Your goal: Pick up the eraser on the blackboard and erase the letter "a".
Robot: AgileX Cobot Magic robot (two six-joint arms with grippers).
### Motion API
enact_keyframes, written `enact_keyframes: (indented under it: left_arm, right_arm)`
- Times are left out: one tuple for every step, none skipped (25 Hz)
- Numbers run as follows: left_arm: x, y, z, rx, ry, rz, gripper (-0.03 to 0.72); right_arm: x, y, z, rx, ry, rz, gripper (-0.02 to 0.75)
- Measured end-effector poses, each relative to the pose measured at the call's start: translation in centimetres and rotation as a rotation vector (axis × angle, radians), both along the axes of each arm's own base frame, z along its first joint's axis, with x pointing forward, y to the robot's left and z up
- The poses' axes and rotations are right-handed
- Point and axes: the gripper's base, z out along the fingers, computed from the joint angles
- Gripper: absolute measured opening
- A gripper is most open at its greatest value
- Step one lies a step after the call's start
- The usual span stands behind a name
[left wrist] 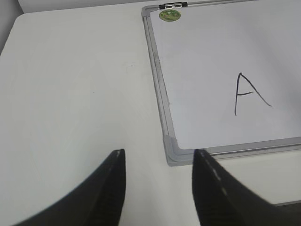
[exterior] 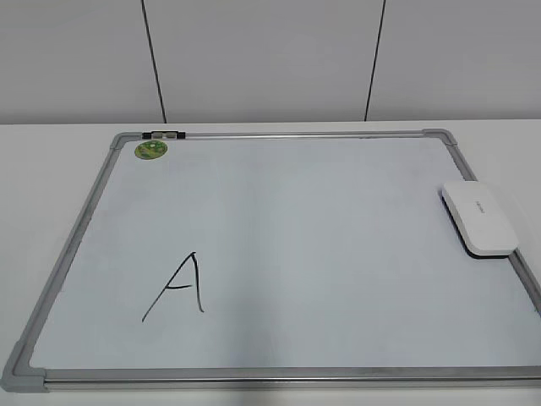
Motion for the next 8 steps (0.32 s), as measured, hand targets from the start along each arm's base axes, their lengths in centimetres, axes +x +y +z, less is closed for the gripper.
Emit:
enact_keyframes:
  left_arm:
    - [0.0, 0.0, 0.0, 0.0, 0.0, 0.0, 0.336]
    - [0.0, 0.0, 0.0, 0.0, 0.0, 0.0, 0.336]
    - [0.0, 0.0, 0.0, 0.0, 0.0, 0.0, 0.336]
    - [0.0, 0.0, 0.0, 0.0, 0.0, 0.0, 0.336]
    - [0.0, 0.0, 0.0, 0.0, 0.0, 0.0, 0.336]
    - [0.0, 0.0, 0.0, 0.0, 0.0, 0.0, 0.336]
    - [0.0, 0.0, 0.0, 0.0, 0.0, 0.0, 0.336]
    - [0.0, 0.0, 0.0, 0.0, 0.0, 0.0, 0.336]
  right_arm:
    - [0.0, 0.0, 0.0, 0.0, 0.0, 0.0, 0.587]
    - [0.0, 0.0, 0.0, 0.0, 0.0, 0.0, 0.587]
    - [0.0, 0.0, 0.0, 0.0, 0.0, 0.0, 0.587]
    - [0.0, 0.0, 0.0, 0.0, 0.0, 0.0, 0.587]
    - [0.0, 0.0, 0.0, 0.0, 0.0, 0.0, 0.587]
    - [0.0, 0.0, 0.0, 0.0, 0.0, 0.0, 0.587]
    - [0.0, 0.0, 0.0, 0.0, 0.0, 0.0, 0.587]
    - [0.0, 0.0, 0.0, 0.0, 0.0, 0.0, 0.587]
